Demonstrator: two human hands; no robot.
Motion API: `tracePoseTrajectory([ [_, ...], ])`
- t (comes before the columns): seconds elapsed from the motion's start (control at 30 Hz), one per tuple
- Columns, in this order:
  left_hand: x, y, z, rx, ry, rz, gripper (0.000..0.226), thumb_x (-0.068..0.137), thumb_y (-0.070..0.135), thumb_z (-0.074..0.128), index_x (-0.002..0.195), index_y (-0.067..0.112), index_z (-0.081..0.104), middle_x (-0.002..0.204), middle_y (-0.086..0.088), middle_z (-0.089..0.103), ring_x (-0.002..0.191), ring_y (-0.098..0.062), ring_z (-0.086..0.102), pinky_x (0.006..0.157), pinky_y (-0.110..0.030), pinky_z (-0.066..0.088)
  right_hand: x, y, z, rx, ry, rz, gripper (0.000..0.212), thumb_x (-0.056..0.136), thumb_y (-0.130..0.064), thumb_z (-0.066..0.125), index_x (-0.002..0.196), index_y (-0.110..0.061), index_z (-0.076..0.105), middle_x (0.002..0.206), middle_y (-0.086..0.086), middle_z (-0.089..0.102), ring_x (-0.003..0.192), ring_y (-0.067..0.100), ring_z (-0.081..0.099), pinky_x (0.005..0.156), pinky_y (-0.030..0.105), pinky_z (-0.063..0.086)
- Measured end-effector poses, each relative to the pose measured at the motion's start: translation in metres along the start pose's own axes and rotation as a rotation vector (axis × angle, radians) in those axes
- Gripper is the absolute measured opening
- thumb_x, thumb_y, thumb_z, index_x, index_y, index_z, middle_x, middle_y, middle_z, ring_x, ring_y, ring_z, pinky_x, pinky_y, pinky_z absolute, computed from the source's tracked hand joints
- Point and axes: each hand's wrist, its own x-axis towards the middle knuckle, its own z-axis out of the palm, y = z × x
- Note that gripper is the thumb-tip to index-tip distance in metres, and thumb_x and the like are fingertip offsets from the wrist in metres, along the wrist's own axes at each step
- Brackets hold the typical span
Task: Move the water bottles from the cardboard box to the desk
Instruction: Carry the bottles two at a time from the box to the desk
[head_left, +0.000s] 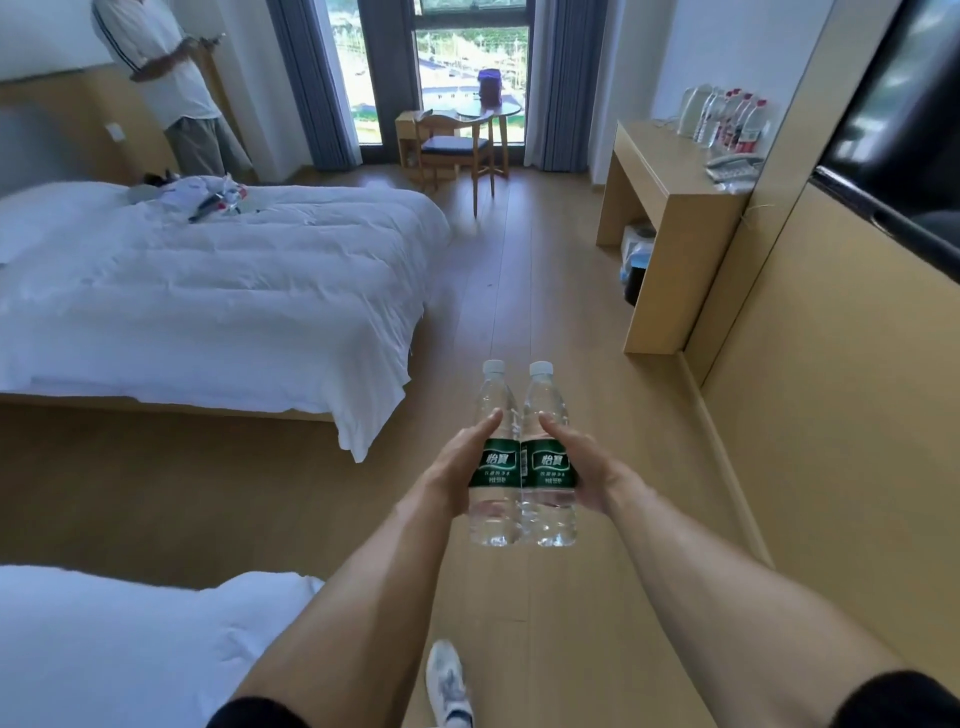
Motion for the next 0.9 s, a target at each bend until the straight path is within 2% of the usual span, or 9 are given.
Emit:
tracePoseTrajectory([
  [0.1, 0.047, 0.025, -0.01, -0.003, -0.011, -0.011, 0.058, 0.099, 0.05, 0.056, 0.134, 0.004, 0.06, 0.135, -0.029, 0.06, 0.127, -0.049, 0.055, 0.109, -0.063, 0.042, 0.041, -0.026, -0.007, 0.008, 0.021, -0.008, 0.059, 0.098, -0.051, 0.055, 0.134, -0.005, 0.055, 0.126, 0.026, 0.066, 0.096, 0.034, 0.069, 0.076, 0.043, 0.061],
  [0.23, 0.118, 0.07, -0.029, 0.011, -0.035, -0.024, 0.059, 0.096, 0.054, 0.059, 0.133, 0.007, 0.061, 0.131, -0.027, 0.063, 0.123, -0.047, 0.059, 0.106, -0.067, 0.042, 0.103, -0.071, -0.011, -0.009, 0.063, -0.002, 0.06, 0.097, -0.051, 0.055, 0.134, -0.003, 0.056, 0.109, 0.019, 0.07, 0.077, 0.026, 0.073, 0.057, 0.032, 0.059],
  [0.3, 0.152, 0.098, -0.039, 0.034, -0.058, -0.031, 0.062, 0.095, 0.055, 0.06, 0.133, 0.007, 0.06, 0.132, -0.027, 0.063, 0.123, -0.047, 0.059, 0.105, -0.067, 0.043, 0.136, -0.097, -0.011, -0.007, 0.077, -0.006, 0.061, 0.097, -0.052, 0.055, 0.133, -0.003, 0.056, 0.106, 0.019, 0.07, 0.076, 0.026, 0.073, 0.057, 0.032, 0.059],
  [0.43, 0.21, 0.157, -0.058, 0.085, -0.077, -0.051, 0.064, 0.091, 0.061, 0.061, 0.131, 0.01, 0.062, 0.129, -0.024, 0.066, 0.119, -0.045, 0.063, 0.102, -0.067, 0.045, 0.194, -0.149, -0.009, 0.002, 0.088, -0.001, 0.063, 0.096, -0.055, 0.053, 0.135, -0.006, 0.055, 0.112, 0.019, 0.069, 0.084, 0.028, 0.071, 0.065, 0.035, 0.06],
  [0.63, 0.281, 0.229, -0.075, 0.144, -0.127, -0.053, 0.065, 0.092, 0.062, 0.058, 0.129, 0.009, 0.064, 0.129, -0.025, 0.065, 0.119, -0.045, 0.062, 0.102, -0.068, 0.045, 0.265, -0.213, -0.01, 0.031, 0.108, -0.02, 0.058, 0.097, -0.056, 0.051, 0.127, -0.006, 0.056, 0.086, 0.011, 0.076, 0.072, 0.023, 0.075, 0.056, 0.031, 0.059],
  [0.9, 0.376, 0.298, -0.082, 0.13, -0.142, -0.048, 0.063, 0.094, 0.059, 0.058, 0.13, 0.007, 0.063, 0.13, -0.027, 0.064, 0.122, -0.047, 0.06, 0.103, -0.067, 0.044, 0.358, -0.278, -0.033, 0.057, 0.115, -0.041, 0.063, 0.098, -0.054, 0.052, 0.136, -0.003, 0.053, 0.11, 0.018, 0.068, 0.081, 0.026, 0.072, 0.061, 0.032, 0.059],
])
